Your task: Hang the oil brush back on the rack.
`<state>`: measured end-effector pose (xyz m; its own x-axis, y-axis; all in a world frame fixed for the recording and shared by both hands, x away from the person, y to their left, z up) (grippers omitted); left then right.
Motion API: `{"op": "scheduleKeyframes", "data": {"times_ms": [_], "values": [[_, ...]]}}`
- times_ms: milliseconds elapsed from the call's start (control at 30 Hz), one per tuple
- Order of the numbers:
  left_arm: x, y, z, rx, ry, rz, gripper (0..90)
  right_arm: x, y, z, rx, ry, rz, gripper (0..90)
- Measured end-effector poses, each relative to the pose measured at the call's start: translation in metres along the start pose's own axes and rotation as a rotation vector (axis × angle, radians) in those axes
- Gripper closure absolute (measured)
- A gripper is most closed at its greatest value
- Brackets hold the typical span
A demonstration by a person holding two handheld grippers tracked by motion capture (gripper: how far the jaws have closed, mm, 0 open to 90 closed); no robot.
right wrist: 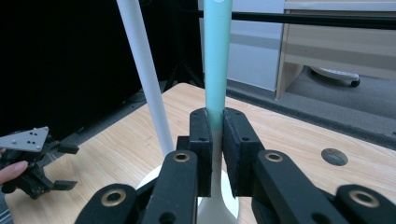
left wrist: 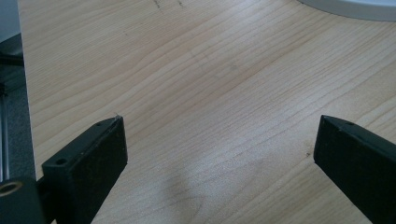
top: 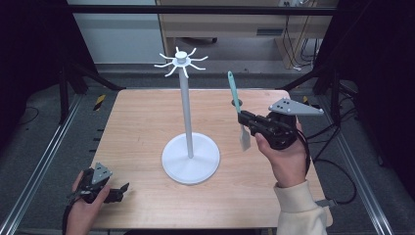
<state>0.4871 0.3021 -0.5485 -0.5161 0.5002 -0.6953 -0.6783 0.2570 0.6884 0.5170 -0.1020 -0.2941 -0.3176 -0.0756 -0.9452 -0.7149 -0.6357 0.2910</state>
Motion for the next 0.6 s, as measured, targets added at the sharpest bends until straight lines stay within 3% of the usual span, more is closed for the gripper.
{"op": "scheduleKeyframes", "data": {"times_ms": [333, 600], "values": [[0.000, 0.000, -0.001, 0.002, -0.003, 0.000, 2.3, -0.001, -0.001, 0.003, -0.006, 0.000, -0.007, 82.7], [0.000, 0.000, -0.001, 0.001, -0.004, 0.000, 2.3, -0.008, -0.004, 0.012, -0.039, 0.015, -0.023, 82.7]]}}
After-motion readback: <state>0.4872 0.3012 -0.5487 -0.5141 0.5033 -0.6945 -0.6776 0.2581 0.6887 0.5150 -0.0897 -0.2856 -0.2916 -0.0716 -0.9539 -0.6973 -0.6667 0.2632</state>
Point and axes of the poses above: each handheld gripper's, and its own axes: y roughly backward along the jaws, x roughly out of its underside, z roughly to its left, the point moved 10 cm from there along -y, roughly forward along the jaws, and after that the axes turned 2 degrees about -y, right-handed, at the moved point
